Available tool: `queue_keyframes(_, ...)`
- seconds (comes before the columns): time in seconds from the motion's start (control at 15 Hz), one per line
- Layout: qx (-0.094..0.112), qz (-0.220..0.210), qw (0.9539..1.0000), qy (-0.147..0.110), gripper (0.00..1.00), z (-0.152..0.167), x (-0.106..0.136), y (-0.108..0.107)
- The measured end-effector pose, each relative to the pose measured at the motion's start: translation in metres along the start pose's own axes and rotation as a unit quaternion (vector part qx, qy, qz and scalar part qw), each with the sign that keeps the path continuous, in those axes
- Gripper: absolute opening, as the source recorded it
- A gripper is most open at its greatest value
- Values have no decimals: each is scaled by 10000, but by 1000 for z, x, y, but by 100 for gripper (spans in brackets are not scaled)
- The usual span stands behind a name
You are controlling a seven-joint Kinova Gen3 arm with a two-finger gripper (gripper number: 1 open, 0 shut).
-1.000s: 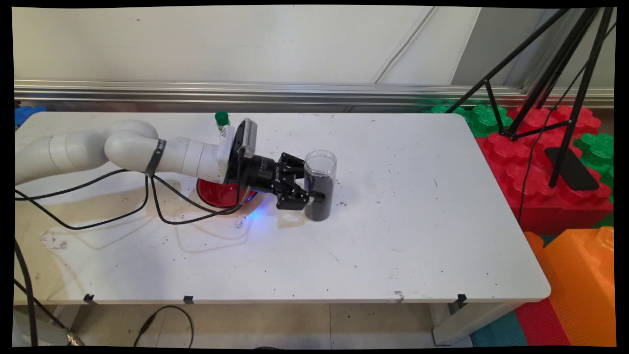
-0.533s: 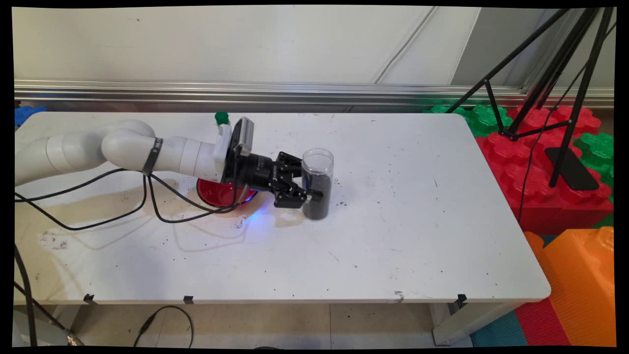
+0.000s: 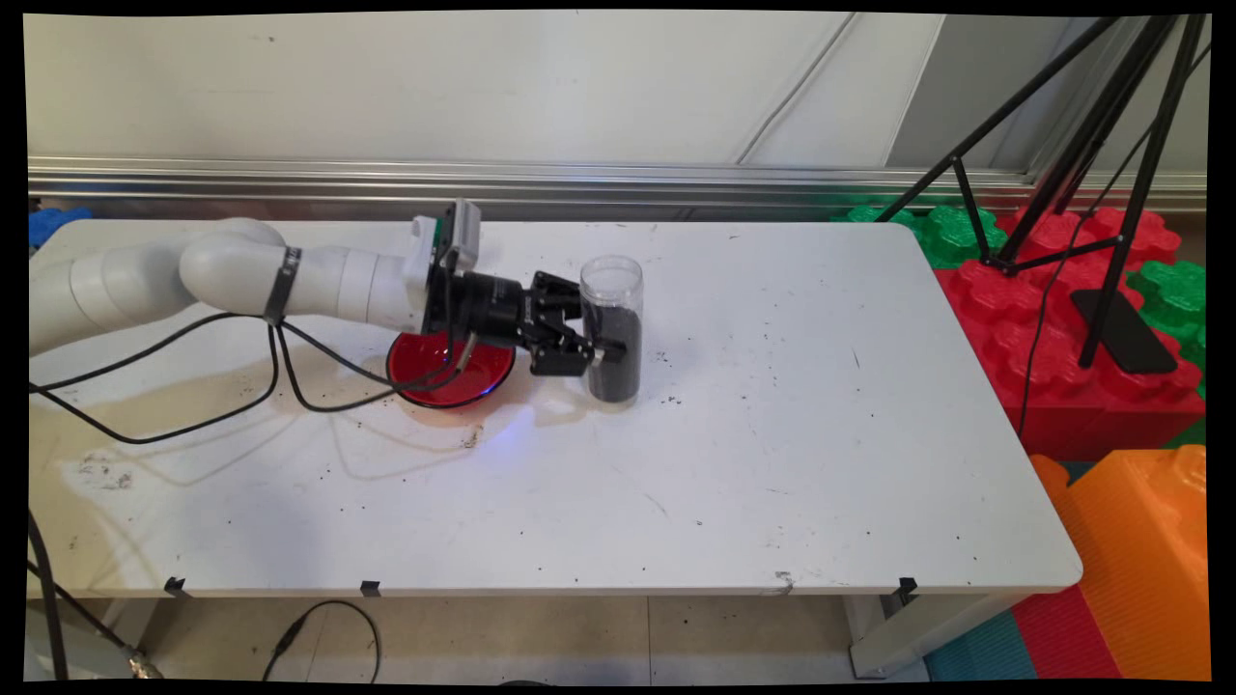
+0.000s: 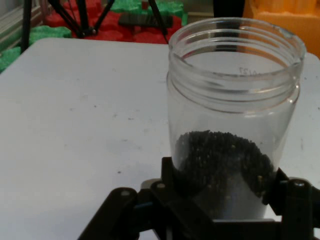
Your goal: Pour the black seasoning powder in the red bowl
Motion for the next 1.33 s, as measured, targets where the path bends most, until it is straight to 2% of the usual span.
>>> queue_keyframes(0.8,382,-89,9988,278,0,-36,30,-36)
queue_keyframes(1.33,637,145,9971,390,0,-68,41,-64)
